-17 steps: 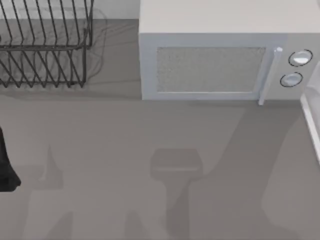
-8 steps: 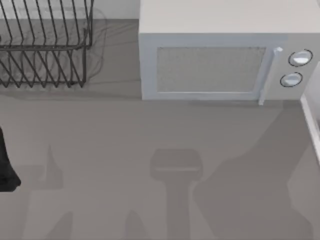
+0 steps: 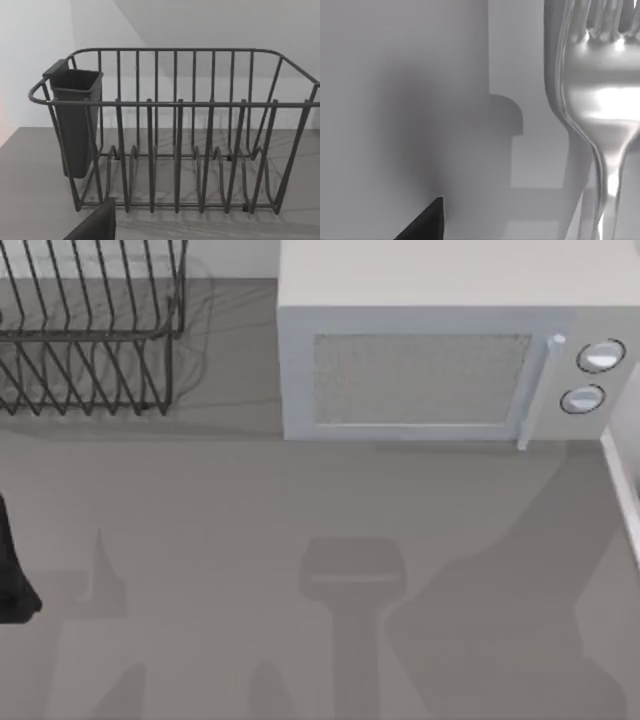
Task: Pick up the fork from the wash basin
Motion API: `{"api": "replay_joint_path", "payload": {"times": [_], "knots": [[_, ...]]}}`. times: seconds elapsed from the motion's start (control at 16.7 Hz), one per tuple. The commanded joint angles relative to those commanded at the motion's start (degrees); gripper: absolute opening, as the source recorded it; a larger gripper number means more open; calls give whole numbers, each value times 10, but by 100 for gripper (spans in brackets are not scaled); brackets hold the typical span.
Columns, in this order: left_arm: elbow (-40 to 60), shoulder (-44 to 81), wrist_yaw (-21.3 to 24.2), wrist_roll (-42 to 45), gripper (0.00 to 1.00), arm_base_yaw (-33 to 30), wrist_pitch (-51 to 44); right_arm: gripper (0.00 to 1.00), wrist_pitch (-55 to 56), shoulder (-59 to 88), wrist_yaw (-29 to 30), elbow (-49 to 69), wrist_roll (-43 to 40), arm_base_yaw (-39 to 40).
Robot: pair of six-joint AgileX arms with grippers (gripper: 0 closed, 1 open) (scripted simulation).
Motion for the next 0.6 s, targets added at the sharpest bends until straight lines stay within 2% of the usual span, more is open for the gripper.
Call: {"api": "replay_joint_path", "payload": {"times": [0.48, 0.6], "knots": [[0, 0, 0, 0, 100, 0, 0, 2, 0, 0, 0, 0, 0, 0], [0, 0, 0, 0, 100, 0, 0, 0, 0, 0, 0, 0, 0, 0]]}}
